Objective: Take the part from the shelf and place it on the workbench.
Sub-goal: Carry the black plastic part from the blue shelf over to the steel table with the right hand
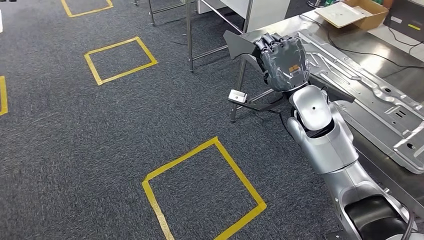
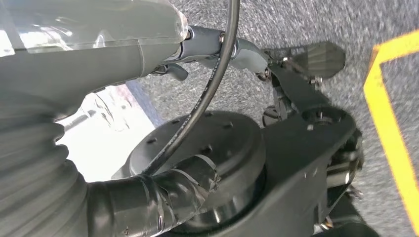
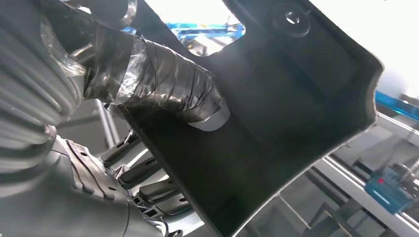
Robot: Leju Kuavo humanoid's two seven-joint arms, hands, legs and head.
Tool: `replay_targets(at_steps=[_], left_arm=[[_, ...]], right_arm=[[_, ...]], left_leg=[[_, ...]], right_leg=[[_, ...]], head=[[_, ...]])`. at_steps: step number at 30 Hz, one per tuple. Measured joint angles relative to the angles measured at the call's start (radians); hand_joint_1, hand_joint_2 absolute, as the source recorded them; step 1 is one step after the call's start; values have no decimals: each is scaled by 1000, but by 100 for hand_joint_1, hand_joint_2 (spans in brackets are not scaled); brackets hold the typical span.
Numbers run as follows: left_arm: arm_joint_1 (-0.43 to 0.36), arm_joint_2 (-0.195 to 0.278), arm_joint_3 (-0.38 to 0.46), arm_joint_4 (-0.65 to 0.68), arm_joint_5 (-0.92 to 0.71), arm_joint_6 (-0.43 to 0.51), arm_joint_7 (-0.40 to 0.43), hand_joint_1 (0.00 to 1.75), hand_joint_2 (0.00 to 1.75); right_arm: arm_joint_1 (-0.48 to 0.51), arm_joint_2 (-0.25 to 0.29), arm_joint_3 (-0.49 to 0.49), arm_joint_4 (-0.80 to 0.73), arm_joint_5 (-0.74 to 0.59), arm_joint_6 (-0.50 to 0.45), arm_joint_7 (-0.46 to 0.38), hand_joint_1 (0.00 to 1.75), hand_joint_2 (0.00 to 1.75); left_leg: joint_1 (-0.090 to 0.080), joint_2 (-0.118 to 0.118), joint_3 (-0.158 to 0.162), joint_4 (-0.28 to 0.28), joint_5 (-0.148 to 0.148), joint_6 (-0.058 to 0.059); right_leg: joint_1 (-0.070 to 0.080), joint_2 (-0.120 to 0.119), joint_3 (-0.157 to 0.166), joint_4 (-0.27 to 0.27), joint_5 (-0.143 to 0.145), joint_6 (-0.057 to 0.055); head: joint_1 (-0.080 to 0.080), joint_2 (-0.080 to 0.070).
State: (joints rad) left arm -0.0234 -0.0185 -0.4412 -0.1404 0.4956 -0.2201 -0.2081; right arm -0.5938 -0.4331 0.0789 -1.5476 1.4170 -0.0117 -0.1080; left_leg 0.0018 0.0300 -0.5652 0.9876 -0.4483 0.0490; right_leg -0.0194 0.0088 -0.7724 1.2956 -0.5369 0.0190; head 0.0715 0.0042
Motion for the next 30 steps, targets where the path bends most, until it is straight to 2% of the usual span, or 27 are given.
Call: replay_targets(at_steps=[1, 2, 4, 5, 6, 8, 9, 11, 12, 13, 14, 15, 16, 17, 18, 20, 21, 22, 23, 24, 25, 26, 28, 29, 30], left_arm=[[0, 0, -2, 0, -5, 3, -2, 0, 175], [-1, 0, -6, 0, -13, 9, -6, 0, 175], [-2, 1, -16, 0, -27, 22, -13, 0, 175], [-2, 2, -21, 0, -31, 27, -16, 0, 175], [-3, 3, -25, 0, -33, 29, -18, 0, 175], [-5, 5, -30, 0, -35, 31, -21, 0, 175], [-6, 5, -32, 0, -35, 32, -23, 0, 175], [-8, 7, -37, 0, -35, 32, -24, 0, 175], [-7, 7, -39, 0, -34, 32, -25, 0, 175], [-7, 8, -41, 0, -34, 32, -27, 0, 175], [-7, 8, -43, 0, -33, 31, -27, 0, 175], [-8, 8, -44, 0, -34, 31, -28, 0, 175], [-10, 9, -45, 0, -33, 31, -28, 0, 175], [-11, 11, -46, 0, -33, 31, -28, 0, 175], [-11, 13, -46, 0, -33, 30, -28, 0, 175], [-7, 17, -47, 0, -32, 27, -28, 0, 175], [-5, 18, -48, 0, -32, 26, -28, 0, 175], [-4, 19, -49, 0, -32, 24, -27, 0, 175], [-5, 19, -49, 0, -32, 23, -27, 0, 175], [-6, 18, -49, 0, -32, 23, -27, 0, 175], [-7, 16, -50, 0, -32, 23, -26, 0, 175], [-8, 15, -50, 0, -32, 24, -26, 0, 175], [-7, 14, -51, 0, -31, 24, -25, 0, 175], [-5, 14, -51, 0, -31, 24, -25, 0, 175], [-4, 14, -51, 0, -31, 25, -25, 0, 175]], right_arm=[[-8, -7, 4, 1, 0, 3, 0, 175, 175], [-16, -14, 9, 2, 0, 6, 0, 175, 175], [-35, -26, 17, 2, -2, 8, 3, 175, 175], [-41, -30, 20, 2, -2, 9, 5, 175, 175], [-45, -34, 23, 3, -2, 10, 8, 175, 175], [-48, -41, 27, 3, -2, 11, 12, 175, 175], [-48, -45, 30, 4, -1, 11, 15, 175, 175], [-51, -50, 37, 4, 2, 11, 22, 175, 175], [-52, -50, 41, 5, 3, 10, 24, 175, 175], [-52, -50, 47, 7, 5, 10, 26, 175, 175], [-52, -49, 54, 9, 6, 10, 27, 175, 175], [-52, -48, 61, 11, 9, 10, 28, 175, 175], [-52, -46, 68, 13, 15, 11, 31, 175, 175], [-53, -44, 75, 15, 23, 12, 36, 175, 175], [-56, -40, 84, 17, 34, 14, 41, 175, 175], [-67, -27, 103, 23, 58, 22, 55, 175, 175], [-73, -18, 114, 27, 68, 26, 61, 175, 175], [-78, -11, 123, 31, 75, 29, 65, 175, 175], [-82, -7, 131, 36, 81, 30, 69, 175, 175], [-85, -4, 137, 39, 84, 30, 72, 175, 175], [-88, -4, 140, 42, 86, 30, 74, 175, 175], [-92, -4, 143, 46, 88, 29, 76, 175, 175], [-97, -4, 146, 52, 88, 28, 79, 175, 175], [-98, -3, 149, 55, 88, 28, 79, 175, 175], [-98, -3, 151, 59, 88, 28, 79, 175, 175]], left_leg=[[1, 13, 1, 2, -3, -2], [2, 25, 1, 5, -6, -4], [1, 45, 3, 14, -16, -14], [-2, 54, 4, 17, -20, -20], [-4, 63, 5, 20, -24, -26], [-6, 82, 8, 20, -28, -35], [-4, 79, 9, 23, -33, -41], [2, 36, -12, 74, -69, -49], [5, 6, -39, 130, -99, -51], [5, -14, -73, 200, -130, -51], [6, -22, -107, 264, -153, -51], [5, -25, -130, 304, -159, -50], [5, -27, -136, 307, -145, -47], [5, -32, -122, 269, -113, -43], [5, -45, -94, 202, -71, -37], [6, -89, -40, 78, -21, -27], [6, -104, -26, 45, -14, -25], [5, -108, -22, 36, -17, -23], [4, -99, -18, 29, -15, -22], [5, -88, -15, 21, -9, -18], [8, -76, -10, 11, -4, -13], [10, -64, -5, -1, 2, -8], [10, -40, 0, -11, 7, -3], [9, -27, 1, -11, 6, -2], [9, -15, 1, -10, 5, -2]], right_leg=[[-3, -5, 6, -8, 14, 3], [-6, -14, 32, -55, 43, 6], [-2, -58, 102, -189, 91, 9], [2, -73, 126, -234, 102, 5], [7, -82, 135, -255, 103, 1], [10, -60, 132, -256, 103, -13], [9, -50, 133, -258, 105, -19], [6, -30, 136, -263, 108, -34], [6, -20, 137, -264, 108, -39], [7, -9, 137, -264, 109, -43], [10, 4, 137, -264, 108, -45], [12, 17, 137, -264, 108, -46], [14, 30, 137, -263, 108, -46], [15, 44, 138, -262, 108, -46], [16, 59, 138, -261, 108, -46], [15, 87, 135, -258, 110, -42], [13, 99, 131, -258, 113, -38], [10, 112, 127, -259, 116, -31], [7, 124, 124, -263, 120, -24], [6, 126, 123, -266, 122, -18], [7, 110, 120, -261, 117, -13], [10, 82, 109, -239, 100, -8], [10, 19, 61, -134, 40, 0], [7, 6, 31, -68, 11, 5], [3, 0, 8, -18, -5, 10]], head=[[0, 0], [0, 0], [0, 0], [0, 0], [0, 0], [0, 0], [0, 0], [0, 0], [0, 0], [0, 0], [0, 0], [0, 0], [0, 0], [0, 0], [0, 0], [0, 0], [0, 0], [0, 0], [0, 0], [0, 0], [1, 0], [1, 0], [3, 0], [3, 0], [3, 0]])
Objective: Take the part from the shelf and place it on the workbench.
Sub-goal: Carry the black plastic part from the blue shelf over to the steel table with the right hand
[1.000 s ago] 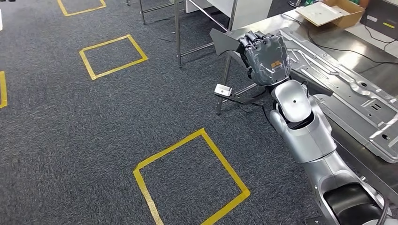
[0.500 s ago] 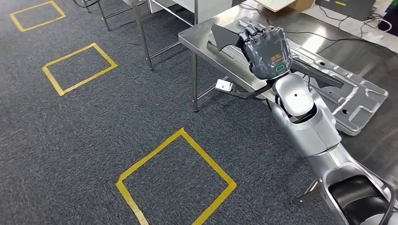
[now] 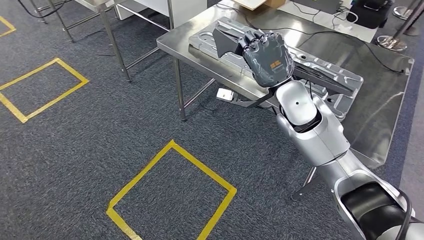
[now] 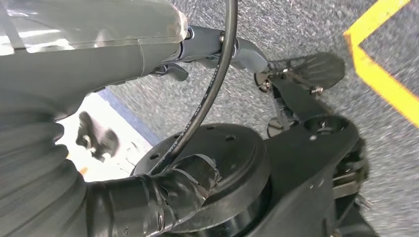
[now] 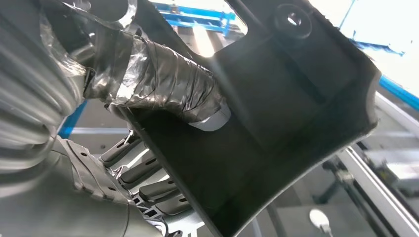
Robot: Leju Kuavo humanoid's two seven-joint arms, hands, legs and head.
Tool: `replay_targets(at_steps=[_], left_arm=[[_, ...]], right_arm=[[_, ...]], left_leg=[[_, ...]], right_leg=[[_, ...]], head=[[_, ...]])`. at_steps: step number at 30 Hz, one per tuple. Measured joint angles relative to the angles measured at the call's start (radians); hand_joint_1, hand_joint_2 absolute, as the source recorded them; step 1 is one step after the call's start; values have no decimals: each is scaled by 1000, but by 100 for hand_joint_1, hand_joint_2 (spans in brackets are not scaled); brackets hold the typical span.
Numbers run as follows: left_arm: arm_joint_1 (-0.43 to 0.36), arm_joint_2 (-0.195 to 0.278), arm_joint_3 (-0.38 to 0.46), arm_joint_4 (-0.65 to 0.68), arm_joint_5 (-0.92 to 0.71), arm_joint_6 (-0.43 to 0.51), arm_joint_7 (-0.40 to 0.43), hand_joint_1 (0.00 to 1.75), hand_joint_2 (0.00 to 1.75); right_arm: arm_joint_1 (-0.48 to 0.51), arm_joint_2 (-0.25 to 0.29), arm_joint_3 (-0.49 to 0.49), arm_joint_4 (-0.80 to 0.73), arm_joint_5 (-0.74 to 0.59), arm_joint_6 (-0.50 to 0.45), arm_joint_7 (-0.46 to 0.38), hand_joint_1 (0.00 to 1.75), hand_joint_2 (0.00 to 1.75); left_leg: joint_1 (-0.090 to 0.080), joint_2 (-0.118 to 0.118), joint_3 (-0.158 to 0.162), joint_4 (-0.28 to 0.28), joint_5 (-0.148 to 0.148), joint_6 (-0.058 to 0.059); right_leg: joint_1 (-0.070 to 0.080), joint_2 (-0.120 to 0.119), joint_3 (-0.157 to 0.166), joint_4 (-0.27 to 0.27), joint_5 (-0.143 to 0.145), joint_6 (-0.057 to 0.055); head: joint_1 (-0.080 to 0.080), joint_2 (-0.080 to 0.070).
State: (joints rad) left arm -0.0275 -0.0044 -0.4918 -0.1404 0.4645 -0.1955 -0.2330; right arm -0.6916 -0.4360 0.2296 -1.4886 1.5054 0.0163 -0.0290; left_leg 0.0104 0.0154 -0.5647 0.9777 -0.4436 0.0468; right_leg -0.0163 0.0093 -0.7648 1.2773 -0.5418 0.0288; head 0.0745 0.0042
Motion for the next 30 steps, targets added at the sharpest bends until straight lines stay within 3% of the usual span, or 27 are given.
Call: replay_targets(at_steps=[1, 2, 5, 7, 10, 11, 14, 15, 20, 24, 30], left_arm=[[1, 0, 0, 0, 0, -1, 0, 0, 175], [1, -1, 0, 0, 0, -2, 0, 0, 175], [0, -3, -1, 0, 1, -6, 1, 0, 175], [-2, -3, -1, 0, 3, -9, 1, 0, 175], [-6, -3, -1, 0, 8, -11, 2, 0, 175], [-5, -3, -1, 0, 9, -12, 3, 0, 175], [-4, -3, -1, 0, 14, -14, 5, 0, 175], [-5, -4, -1, 0, 16, -16, 5, 0, 175], [-2, -4, -1, 0, 19, -25, 6, 0, 175], [0, -4, -1, 0, 20, -29, 6, 0, 175], [1, -4, -1, 0, 20, -29, 6, 0, 175]], right_arm=[[0, 0, 2, 4, 0, 0, 0, 175, 175], [0, 0, 2, 7, 0, 0, 0, 175, 175], [-6, 0, 3, 12, 0, -5, -1, 175, 175], [-9, 1, 4, 15, 0, -14, -6, 175, 175], [-8, -2, 4, 19, -2, -24, -16, 175, 175], [-8, -3, 4, 19, -2, -26, -19, 175, 175], [-11, -5, 4, 22, -3, -30, -21, 175, 175], [-11, -5, 4, 23, -3, -32, -23, 175, 175], [-12, -16, 7, 35, -3, -38, -35, 175, 175], [-22, -20, 11, 45, -3, -38, -38, 175, 175], [-33, -20, 15, 56, -3, -38, -38, 175, 175]], left_leg=[[0, 13, 0, 2, -3, -1], [1, 25, 1, 5, -6, -3], [0, 53, 3, 18, -22, -15], [-3, 64, 3, 24, -30, -27], [-4, 71, 10, 23, -34, -40], [-3, 66, 11, 22, -34, -35], [-1, 51, 14, 19, -37, 6], [0, 51, 16, 19, -38, 9], [3, 50, 16, 16, -33, -11], [5, 49, 17, 14, -32, -40], [1, 48, 16, 16, -31, -44]], right_leg=[[-3, -3, -8, 18, 2, 4], [-6, -8, 5, -5, 23, 8], [-5, -46, 107, -195, 104, 8], [2, -56, 132, -247, 111, -4], [6, -40, 134, -249, 112, -21], [6, -37, 137, -251, 112, -24], [7, -33, 142, -254, 111, -28], [9, -31, 142, -253, 110, -30], [12, -33, 140, -251, 108, -33], [12, -33, 138, -249, 109, -33], [11, -34, 137, -249, 111, -32]], head=[[0, 0], [0, 0], [0, 0], [0, 0], [-1, 0], [-1, 0], [0, 0], [0, 0], [0, 0], [0, 0], [0, 0]])
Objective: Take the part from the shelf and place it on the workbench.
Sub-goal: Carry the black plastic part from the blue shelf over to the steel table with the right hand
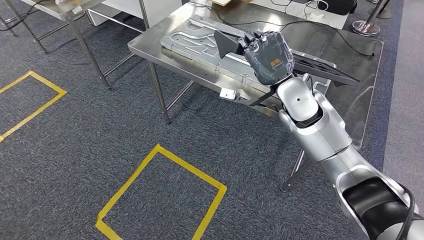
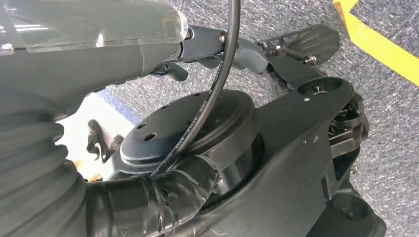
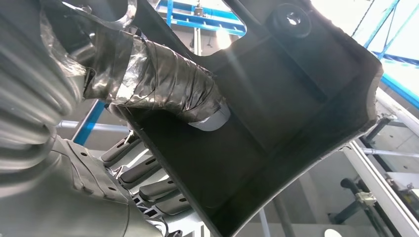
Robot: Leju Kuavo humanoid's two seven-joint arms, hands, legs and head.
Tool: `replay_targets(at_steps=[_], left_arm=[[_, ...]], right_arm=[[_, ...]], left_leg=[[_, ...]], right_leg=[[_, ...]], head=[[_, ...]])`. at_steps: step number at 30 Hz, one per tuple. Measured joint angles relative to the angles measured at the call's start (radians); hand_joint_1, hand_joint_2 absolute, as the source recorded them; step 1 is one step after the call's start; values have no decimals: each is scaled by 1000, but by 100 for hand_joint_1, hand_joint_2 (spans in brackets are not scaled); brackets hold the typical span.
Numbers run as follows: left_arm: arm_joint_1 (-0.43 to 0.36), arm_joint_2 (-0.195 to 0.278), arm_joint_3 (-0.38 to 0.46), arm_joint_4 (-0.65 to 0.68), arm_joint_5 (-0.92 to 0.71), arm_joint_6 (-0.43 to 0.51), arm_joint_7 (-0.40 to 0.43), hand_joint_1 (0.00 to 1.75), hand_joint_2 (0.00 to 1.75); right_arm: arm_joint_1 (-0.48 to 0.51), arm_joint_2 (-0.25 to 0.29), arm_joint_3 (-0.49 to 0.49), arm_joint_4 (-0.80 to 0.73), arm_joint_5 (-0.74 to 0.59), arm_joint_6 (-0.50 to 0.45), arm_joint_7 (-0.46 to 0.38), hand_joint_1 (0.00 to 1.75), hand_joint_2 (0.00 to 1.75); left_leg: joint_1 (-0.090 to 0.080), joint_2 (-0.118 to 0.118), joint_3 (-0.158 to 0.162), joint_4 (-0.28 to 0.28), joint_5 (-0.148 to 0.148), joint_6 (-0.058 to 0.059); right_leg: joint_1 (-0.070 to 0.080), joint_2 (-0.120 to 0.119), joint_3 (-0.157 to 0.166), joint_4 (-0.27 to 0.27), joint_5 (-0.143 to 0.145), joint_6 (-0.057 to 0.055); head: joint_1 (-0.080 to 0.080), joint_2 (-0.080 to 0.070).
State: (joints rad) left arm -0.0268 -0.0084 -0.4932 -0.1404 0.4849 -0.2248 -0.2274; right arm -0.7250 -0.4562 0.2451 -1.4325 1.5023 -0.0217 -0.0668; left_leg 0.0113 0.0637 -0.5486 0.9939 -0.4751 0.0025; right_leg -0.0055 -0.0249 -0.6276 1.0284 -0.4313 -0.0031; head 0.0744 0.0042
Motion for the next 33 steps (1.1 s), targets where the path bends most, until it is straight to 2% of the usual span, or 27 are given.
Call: replay_targets(at_steps=[16, 23, 26, 28, 30, 31, 32, 33], left_arm=[[0, 0, 0, 0, 2, -1, 0, 0, 175], [1, 0, 0, 0, 12, -1, -1, 0, 175], [1, -1, 0, 0, 14, -1, -2, 0, 175], [1, -3, 0, 0, 16, -2, -3, 0, 175], [1, -4, 0, 0, 18, -5, -5, 0, 175], [2, -4, 0, 0, 18, -6, -6, 0, 175], [2, -4, 0, 0, 19, -6, -7, 0, 175], [3, -4, 0, 0, 19, -6, -7, 0, 175]], right_arm=[[-2, 0, 2, 4, 0, 0, 0, 175, 175], [-6, 0, 7, 12, 0, 0, 0, 175, 175], [-10, -2, 8, 12, -1, 0, -2, 175, 175], [-15, -6, 8, 14, -4, 1, -4, 175, 175], [-17, -13, 9, 18, -9, 1, -6, 175, 175], [-16, -15, 10, 21, -11, 1, -8, 175, 175], [-15, -17, 10, 25, -12, 2, -10, 175, 175], [-15, -17, 11, 28, -13, 2, -11, 175, 175]], left_leg=[[-2, 0, -4, 5, -2, 1], [-5, -2, -15, 15, -6, 20], [2, -2, -1, -13, 7, 33], [7, -1, 10, -29, 15, 39], [6, -2, 11, -32, 15, 42], [7, -3, 12, -31, 13, 41], [7, -3, 14, -30, 10, 40], [9, -4, 18, -28, 6, 37]], right_leg=[[-3, 0, 0, -4, 4, 6], [-9, -3, 0, -7, 9, 17], [-8, 0, 1, -10, 8, 28], [-9, 10, -27, 48, -26, 32], [-12, 19, -90, 175, -82, 37], [-14, 21, -120, 230, -97, 41], [-18, 21, -137, 257, -95, 45], [-23, 20, -134, 241, -72, 48]], head=[[0, 0], [0, 0], [0, 0], [0, 0], [0, 0], [0, 0], [0, 0], [0, 0]])
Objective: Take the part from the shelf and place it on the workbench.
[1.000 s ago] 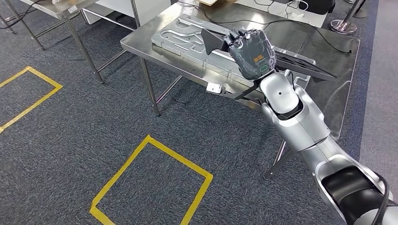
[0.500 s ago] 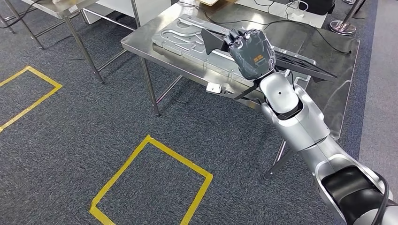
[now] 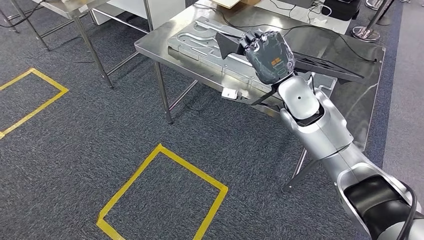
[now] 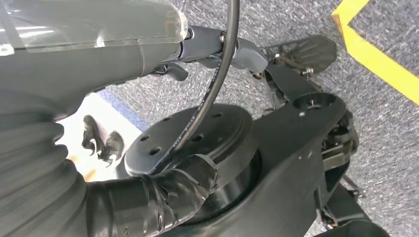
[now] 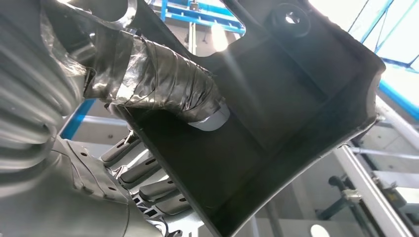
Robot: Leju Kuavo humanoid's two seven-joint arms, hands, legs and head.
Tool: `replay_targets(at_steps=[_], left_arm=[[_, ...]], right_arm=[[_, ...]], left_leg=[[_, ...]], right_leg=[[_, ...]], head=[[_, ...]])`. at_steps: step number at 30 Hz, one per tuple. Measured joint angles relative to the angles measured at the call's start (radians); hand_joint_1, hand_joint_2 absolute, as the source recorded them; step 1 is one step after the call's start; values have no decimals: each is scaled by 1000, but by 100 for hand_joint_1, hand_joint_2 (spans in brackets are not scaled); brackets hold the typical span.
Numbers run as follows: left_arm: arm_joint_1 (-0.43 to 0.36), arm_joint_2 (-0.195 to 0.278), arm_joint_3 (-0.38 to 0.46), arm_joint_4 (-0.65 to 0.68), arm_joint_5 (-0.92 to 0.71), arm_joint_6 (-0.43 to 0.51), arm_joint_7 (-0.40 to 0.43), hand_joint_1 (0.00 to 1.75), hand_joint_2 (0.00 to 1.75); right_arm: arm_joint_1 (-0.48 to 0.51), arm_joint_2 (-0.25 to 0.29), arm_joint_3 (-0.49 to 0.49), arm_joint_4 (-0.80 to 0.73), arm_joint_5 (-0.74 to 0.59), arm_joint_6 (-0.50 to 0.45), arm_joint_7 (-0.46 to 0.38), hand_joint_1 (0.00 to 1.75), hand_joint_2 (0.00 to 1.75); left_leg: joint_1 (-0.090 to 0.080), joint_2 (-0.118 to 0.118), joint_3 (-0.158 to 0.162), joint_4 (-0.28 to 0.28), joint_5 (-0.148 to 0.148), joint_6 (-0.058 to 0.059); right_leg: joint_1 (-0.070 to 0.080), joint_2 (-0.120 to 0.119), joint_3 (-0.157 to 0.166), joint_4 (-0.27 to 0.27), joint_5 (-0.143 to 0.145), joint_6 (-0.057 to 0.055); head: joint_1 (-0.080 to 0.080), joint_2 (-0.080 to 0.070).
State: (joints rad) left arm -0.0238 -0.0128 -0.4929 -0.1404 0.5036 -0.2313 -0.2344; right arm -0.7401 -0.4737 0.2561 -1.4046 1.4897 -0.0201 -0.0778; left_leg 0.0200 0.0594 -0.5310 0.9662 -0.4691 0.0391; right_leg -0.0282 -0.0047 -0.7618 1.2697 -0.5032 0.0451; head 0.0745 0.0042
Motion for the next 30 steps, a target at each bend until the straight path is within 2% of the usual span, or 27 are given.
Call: replay_targets(at_steps=[2, 3, 4, 5, 7, 9, 10, 12, 13, 14, 15, 16, 17, 18, 19, 20, 22, 24, 25, 26, 28, 29, 30], left_arm=[[1, -1, 0, 0, 0, 0, -1, 0, 175], [1, -1, 0, 0, 0, -1, -1, 0, 175], [1, -1, 0, 0, 0, -1, -2, 0, 175], [1, -1, 0, 0, 0, -1, -3, 0, 175], [-1, -1, 0, 0, 0, -2, -4, 0, 175], [-2, -1, 0, -1, 0, -2, -6, 0, 175], [-1, -2, 0, -1, 1, -2, -6, 0, 175], [0, -2, 0, -1, 1, -3, -7, 0, 175], [1, -2, 0, -1, 2, -4, -8, 0, 175], [1, -2, 1, -1, 3, -4, -8, 0, 175], [2, -1, 1, -1, 5, -5, -9, 0, 175], [2, -1, 1, -1, 6, -6, -9, 0, 175], [3, 0, 1, -1, 6, -6, -9, 0, 175], [5, 1, 1, 0, 6, -5, -9, 0, 175], [7, 1, 1, 0, 6, -5, -8, 0, 175], [8, 1, 1, 1, 6, -5, -8, 0, 175], [7, 2, 1, 1, 7, -5, -8, 0, 175], [6, 1, 1, 1, 7, -4, -8, 0, 175], [8, 1, 1, 1, 7, -3, -8, 0, 175], [9, 1, 1, 1, 7, -3, -8, 0, 175], [10, 1, 1, 1, 7, -3, -8, 0, 175], [11, 1, 1, 1, 7, -3, -8, 0, 175], [12, 1, 1, 1, 7, -3, -8, 0, 175]], right_arm=[[0, -2, 0, 4, -1, 0, -1, 175, 175], [-2, -4, 1, 6, -2, 0, -2, 175, 175], [-3, -5, 1, 8, -2, 0, -2, 175, 175], [-4, -6, 1, 10, -2, 0, -3, 175, 175], [-5, -9, 1, 13, -1, 0, -3, 175, 175], [-8, -12, 2, 13, -2, 0, -3, 175, 175], [-10, -13, 2, 12, -2, 0, -3, 175, 175], [-11, -13, 4, 13, -2, 0, -4, 175, 175], [-10, -12, 5, 13, -2, 0, -4, 175, 175], [-9, -12, 7, 14, -3, 1, -5, 175, 175], [-8, -12, 8, 15, -3, 1, -5, 175, 175], [-8, -12, 9, 16, -4, 1, -4, 175, 175], [-8, -11, 9, 17, -5, 1, -4, 175, 175], [-7, -11, 10, 18, -6, 1, -4, 175, 175], [-6, -11, 11, 19, -7, 1, -4, 175, 175], [-4, -11, 12, 20, -9, 2, -4, 175, 175], [-1, -12, 13, 21, -12, 3, -5, 175, 175], [-1, -15, 13, 21, -15, 2, -4, 175, 175], [-2, -15, 14, 21, -15, 2, -4, 175, 175], [-1, -15, 15, 22, -16, 2, -4, 175, 175], [5, -15, 17, 25, -16, 3, -4, 175, 175], [8, -15, 17, 27, -16, 4, -4, 175, 175], [9, -15, 17, 29, -16, 4, -4, 175, 175]], left_leg=[[5, -2, 9, 9, -15, -12], [6, -3, 11, 17, -24, -20], [6, -4, 11, 22, -31, -29], [4, -4, 10, 26, -37, -37], [3, 0, 13, 26, -46, -49], [7, -14, 11, 53, -63, -57], [8, -26, -10, 95, -77, -58], [8, -45, -99, 241, -113, -58], [6, -48, -150, 306, -121, -57], [3, -50, -188, 342, -111, -55], [-1, -51, -206, 336, -78, -50], [-5, -52, -204, 291, -27, -43], [-11, -54, -189, 225, 28, -35], [-16, -58, -170, 169, 65, -26], [-21, -61, -151, 123, 83, -18], [-25, -63, -135, 94, 80, -11], [-26, -59, -106, 55, 51, 0], [-21, -58, -71, 17, 38, 7], [-19, -59, -52, 1, 35, 10], [-18, -59, -33, -12, 31, 12], [-18, -61, 0, -26, 14, 13], [-18, -62, 19, -29, 1, 13], [-18, -63, 41, -30, -14, 11]], right_leg=[[-8, -6, 54, -120, 71, 8], [-6, -10, 85, -179, 90, 9], [-3, -14, 104, -216, 94, 4], [1, -14, 112, -229, 84, -4], [6, -8, 115, -229, 67, -28], [3, -1, 131, -233, 54, -46], [2, 1, 143, -235, 46, -55], [5, 5, 163, -236, 29, -66], [8, 8, 174, -236, 20, -69], [10, 12, 186, -236, 10, -69], [11, 16, 200, -236, -1, -69], [11, 20, 215, -236, -12, -68], [11, 23, 230, -237, -24, -66], [11, 27, 242, -240, -34, -62], [11, 30, 252, -246, -41, -57], [11, 33, 258, -253, -45, -51], [12, 35, 268, -261, -39, -37], [13, 28, 254, -225, -23, -29], [13, 25, 228, -183, -18, -30], [13, 21, 190, -125, -22, -31], [14, 20, 98, -20, -64, -30], [13, 20, 60, 4, -93, -26], [11, 19, 35, 0, -112, -22]], head=[[0, 0], [0, 0], [0, 0], [0, 0], [0, 0], [0, 0], [1, 0], [1, 0], [1, 0], [1, 0], [1, 0], [1, 0], [1, 0], [1, 0], [0, 0], [0, 0], [0, 0], [0, 0], [0, 0], [0, 0], [0, 0], [1, 0], [1, 0]])
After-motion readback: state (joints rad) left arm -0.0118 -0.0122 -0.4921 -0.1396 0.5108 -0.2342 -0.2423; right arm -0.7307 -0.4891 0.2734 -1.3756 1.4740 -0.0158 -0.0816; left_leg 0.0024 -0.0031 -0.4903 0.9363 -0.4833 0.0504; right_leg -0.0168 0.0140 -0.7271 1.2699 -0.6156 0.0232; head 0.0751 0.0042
